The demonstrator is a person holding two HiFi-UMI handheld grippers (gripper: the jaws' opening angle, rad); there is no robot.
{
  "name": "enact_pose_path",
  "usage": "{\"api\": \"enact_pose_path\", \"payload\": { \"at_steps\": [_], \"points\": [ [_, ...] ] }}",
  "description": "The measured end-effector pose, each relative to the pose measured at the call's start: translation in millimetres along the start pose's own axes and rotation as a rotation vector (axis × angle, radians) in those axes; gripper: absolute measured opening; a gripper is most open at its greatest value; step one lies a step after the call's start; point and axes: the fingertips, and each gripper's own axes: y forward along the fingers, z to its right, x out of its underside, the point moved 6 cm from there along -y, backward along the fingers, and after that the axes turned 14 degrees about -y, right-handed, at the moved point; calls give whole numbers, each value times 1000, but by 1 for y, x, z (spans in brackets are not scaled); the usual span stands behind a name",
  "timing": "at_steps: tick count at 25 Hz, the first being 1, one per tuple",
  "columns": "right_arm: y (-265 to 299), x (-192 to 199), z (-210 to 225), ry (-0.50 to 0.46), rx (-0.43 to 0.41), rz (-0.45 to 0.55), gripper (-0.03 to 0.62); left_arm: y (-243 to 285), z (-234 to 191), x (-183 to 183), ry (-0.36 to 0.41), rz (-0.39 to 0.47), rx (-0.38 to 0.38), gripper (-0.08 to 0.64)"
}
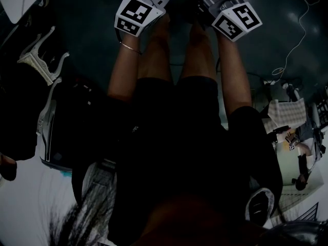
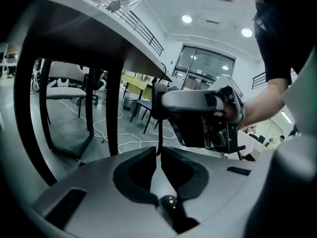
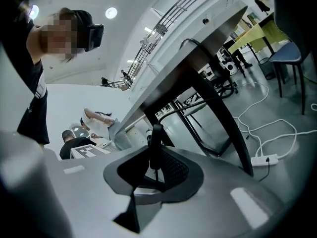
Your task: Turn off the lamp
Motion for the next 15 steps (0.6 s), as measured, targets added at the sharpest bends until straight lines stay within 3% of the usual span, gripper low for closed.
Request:
{"api": "enact_pose_path", "payload": {
  "at_steps": [15],
  "points": [
    [23, 34, 13, -37, -37, -129, 67, 11, -29, 29, -60, -75, -53, 23]
  ]
}}
